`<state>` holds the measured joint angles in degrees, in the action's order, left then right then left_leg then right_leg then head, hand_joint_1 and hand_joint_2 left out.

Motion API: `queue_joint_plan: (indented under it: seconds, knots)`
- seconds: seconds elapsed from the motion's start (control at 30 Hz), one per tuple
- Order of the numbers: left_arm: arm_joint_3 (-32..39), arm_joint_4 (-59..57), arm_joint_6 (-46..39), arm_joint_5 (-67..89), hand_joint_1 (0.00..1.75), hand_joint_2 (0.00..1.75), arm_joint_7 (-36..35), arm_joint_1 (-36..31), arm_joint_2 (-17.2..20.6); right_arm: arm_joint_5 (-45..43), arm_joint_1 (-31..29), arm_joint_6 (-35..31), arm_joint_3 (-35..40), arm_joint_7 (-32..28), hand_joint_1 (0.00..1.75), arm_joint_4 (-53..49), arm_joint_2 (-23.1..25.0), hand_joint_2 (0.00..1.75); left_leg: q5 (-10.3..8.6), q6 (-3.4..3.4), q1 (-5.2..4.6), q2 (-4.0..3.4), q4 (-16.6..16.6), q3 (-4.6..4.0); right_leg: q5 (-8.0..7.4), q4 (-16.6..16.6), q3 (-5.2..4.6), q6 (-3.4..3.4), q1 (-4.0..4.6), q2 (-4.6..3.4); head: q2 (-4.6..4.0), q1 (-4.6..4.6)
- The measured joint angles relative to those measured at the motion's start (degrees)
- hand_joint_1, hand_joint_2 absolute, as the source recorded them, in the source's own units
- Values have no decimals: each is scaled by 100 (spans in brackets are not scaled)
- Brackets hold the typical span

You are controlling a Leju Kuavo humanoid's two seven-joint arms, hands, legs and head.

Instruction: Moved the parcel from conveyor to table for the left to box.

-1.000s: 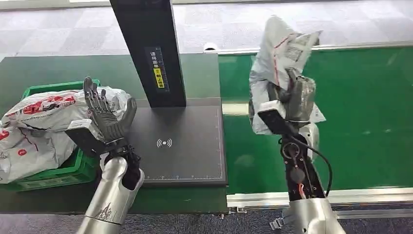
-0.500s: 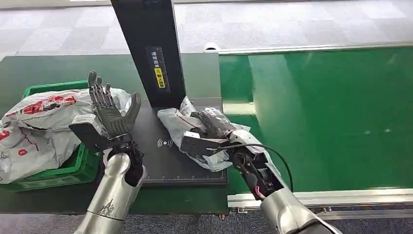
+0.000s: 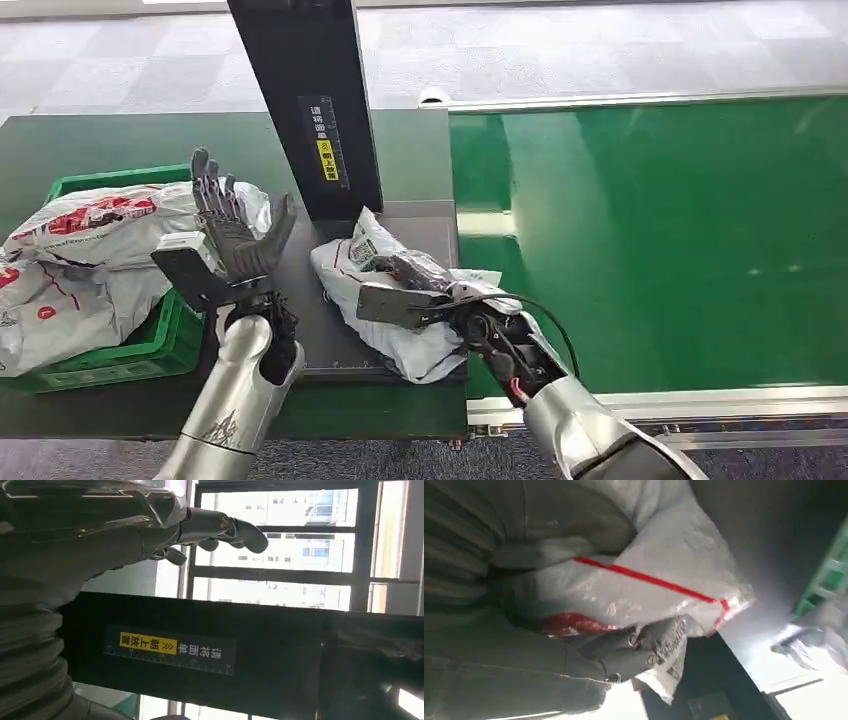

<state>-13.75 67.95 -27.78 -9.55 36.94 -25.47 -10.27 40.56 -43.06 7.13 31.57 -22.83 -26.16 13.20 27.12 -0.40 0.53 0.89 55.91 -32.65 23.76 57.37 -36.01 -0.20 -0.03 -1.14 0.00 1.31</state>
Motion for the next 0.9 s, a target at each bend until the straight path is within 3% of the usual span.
queue_joint_plan:
  seconds: [0.17,0.47,0.5,0.7,0.8,0.83,0.9]
  knots:
    - [-46,0,81,72,0,175,-59,37,0,-896,-4,369,-443,-411,0,0,-79,175,0,0,0,0,0,0,0,0,0,0,0,0,0,2]
    - [-57,-33,287,129,0,175,-92,20,-7,-2356,-28,1001,-1483,-497,0,-81,-265,175,0,0,-1,0,2,0,0,0,0,0,-1,0,0,0]
    - [-63,-48,302,136,0,175,-98,13,-11,-2564,-26,1038,-1605,-453,0,-114,-278,0,0,0,-1,0,2,0,0,0,0,0,-1,0,0,2]
    - [-149,-157,515,343,0,175,-242,-32,-11,-3790,124,877,-2317,-182,0,-537,-352,0,0,0,-1,1,1,-1,0,0,-1,0,-1,0,0,2]
    - [-282,-262,1149,483,0,175,-571,-52,35,-4354,242,486,-2613,-180,0,-874,-370,0,0,0,-1,0,1,-1,0,0,0,0,-1,1,0,0]
    - [-345,-304,1413,579,0,175,-612,-51,59,-4492,293,260,-2693,-180,0,-1018,-372,175,0,0,-1,0,1,-1,0,0,-1,0,-1,0,0,2]
    - [-464,-385,1721,906,0,175,-733,-67,101,-4521,363,-307,-2785,-206,0,-1216,-383,175,1,0,-2,-2,1,0,0,-1,-1,0,-1,-2,0,2]
